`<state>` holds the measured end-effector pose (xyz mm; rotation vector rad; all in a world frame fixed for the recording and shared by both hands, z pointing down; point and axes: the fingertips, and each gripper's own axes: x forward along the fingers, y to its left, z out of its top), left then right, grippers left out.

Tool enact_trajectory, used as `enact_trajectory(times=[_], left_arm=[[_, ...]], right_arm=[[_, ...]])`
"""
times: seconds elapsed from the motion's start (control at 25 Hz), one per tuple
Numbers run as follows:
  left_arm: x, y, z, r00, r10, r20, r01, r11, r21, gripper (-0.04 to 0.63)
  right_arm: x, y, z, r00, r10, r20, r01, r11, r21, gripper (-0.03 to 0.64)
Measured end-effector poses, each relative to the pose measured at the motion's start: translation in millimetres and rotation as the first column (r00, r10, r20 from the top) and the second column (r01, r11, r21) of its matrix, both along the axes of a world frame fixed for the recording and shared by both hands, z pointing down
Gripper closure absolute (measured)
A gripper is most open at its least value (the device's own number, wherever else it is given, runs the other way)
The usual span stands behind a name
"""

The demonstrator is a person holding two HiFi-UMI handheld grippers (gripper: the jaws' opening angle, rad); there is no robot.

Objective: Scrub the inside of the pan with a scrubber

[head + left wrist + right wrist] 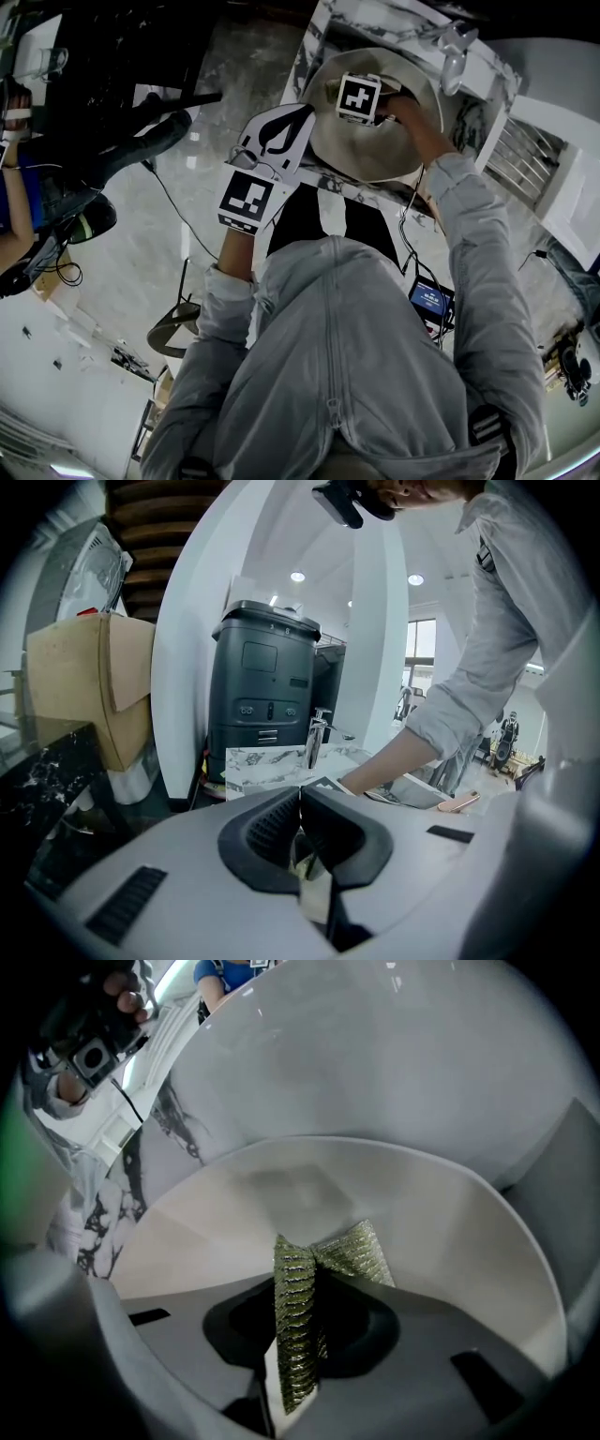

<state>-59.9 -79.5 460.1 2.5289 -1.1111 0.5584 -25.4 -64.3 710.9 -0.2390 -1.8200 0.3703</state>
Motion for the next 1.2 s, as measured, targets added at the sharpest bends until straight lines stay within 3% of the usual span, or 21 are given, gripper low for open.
enact_trajectory(times=[0.16, 0.32, 0.44, 0.68, 0.92, 1.2], left_arm=[[-1, 1, -1, 1.000, -0.002, 0.007, 0.002, 1.000, 0.004, 0.572], [2, 0, -4, 1.000, -0.001, 0.011, 0.001, 1.000, 0.019, 0.572], [3, -1, -8, 1.000, -0.004, 0.009, 0.004, 1.000, 0.029, 0.572], [5, 4, -15, 1.000, 0.002, 0.006, -0.002, 0.999, 0.044, 0.572], [16, 6, -23, 1.000, 0.028, -0.009, -0.028, 0.998, 0.063, 0.572], [28, 6, -31, 0.997, 0.077, -0.021, -0.075, 0.994, 0.082, 0.572]], right_arm=[[-3, 33, -3, 0.988, -0.154, -0.004, 0.154, 0.987, -0.039, 0.512], [14, 71, -8, 0.941, -0.333, -0.054, 0.324, 0.938, -0.125, 0.514], [34, 92, -13, 0.911, -0.400, -0.094, 0.375, 0.903, -0.208, 0.514], [71, 117, -23, 0.913, -0.374, -0.166, 0.291, 0.879, -0.379, 0.514], [92, 126, -36, 0.944, -0.270, -0.190, 0.169, 0.890, -0.424, 0.514], [83, 142, -87, 0.984, -0.124, -0.130, 0.024, 0.808, -0.588, 0.517]])
